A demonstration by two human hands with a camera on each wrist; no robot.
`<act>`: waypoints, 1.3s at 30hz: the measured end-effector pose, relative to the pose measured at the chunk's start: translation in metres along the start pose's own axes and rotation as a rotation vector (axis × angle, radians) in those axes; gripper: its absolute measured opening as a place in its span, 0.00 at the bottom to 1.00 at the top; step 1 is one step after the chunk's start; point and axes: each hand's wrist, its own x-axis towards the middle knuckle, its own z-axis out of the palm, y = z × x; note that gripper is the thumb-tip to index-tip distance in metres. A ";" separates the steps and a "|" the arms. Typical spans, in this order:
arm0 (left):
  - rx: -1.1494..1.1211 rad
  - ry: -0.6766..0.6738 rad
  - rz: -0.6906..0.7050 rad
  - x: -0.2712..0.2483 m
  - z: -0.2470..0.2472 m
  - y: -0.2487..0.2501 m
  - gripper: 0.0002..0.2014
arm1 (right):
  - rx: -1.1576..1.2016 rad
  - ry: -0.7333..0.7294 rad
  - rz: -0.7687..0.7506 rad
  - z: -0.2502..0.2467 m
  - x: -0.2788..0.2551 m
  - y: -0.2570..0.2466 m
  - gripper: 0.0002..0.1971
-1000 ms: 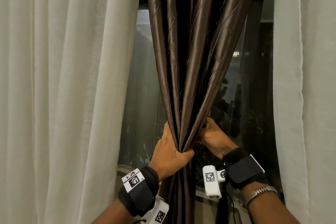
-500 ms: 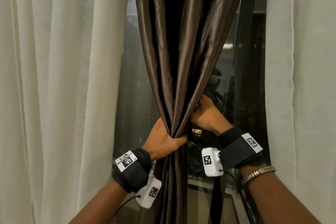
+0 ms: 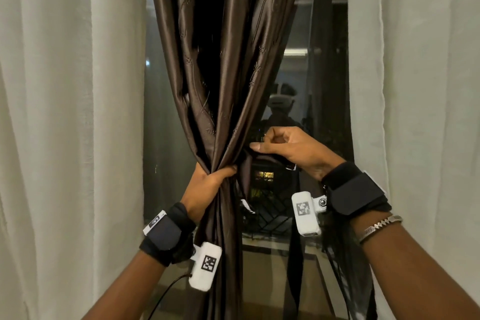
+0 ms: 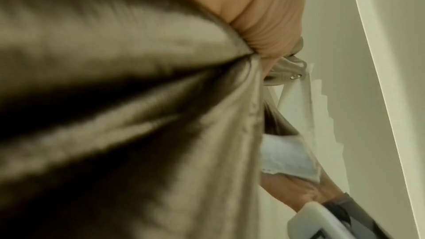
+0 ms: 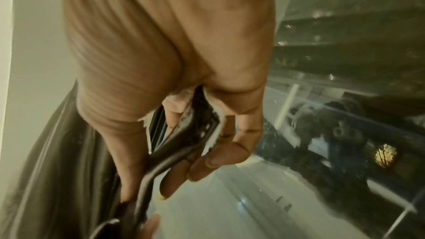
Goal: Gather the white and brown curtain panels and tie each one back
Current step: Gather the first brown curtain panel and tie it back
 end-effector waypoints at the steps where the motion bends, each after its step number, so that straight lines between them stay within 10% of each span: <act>1: -0.022 -0.007 -0.010 0.001 0.001 -0.001 0.26 | -0.038 0.010 -0.001 -0.001 -0.002 0.002 0.13; 9: -0.042 -0.139 -0.027 -0.001 0.010 -0.006 0.23 | -0.548 0.316 -0.205 0.016 0.000 0.003 0.14; 20: 0.251 -0.025 0.093 0.001 0.013 -0.003 0.24 | 0.238 -0.128 0.052 0.029 -0.021 -0.014 0.14; 29: 0.513 0.211 0.177 -0.003 0.018 -0.009 0.47 | -0.235 0.234 0.017 0.030 -0.024 -0.005 0.13; 39: 0.631 0.253 0.143 0.004 0.022 -0.016 0.39 | -0.270 0.134 -0.228 0.030 -0.039 -0.035 0.04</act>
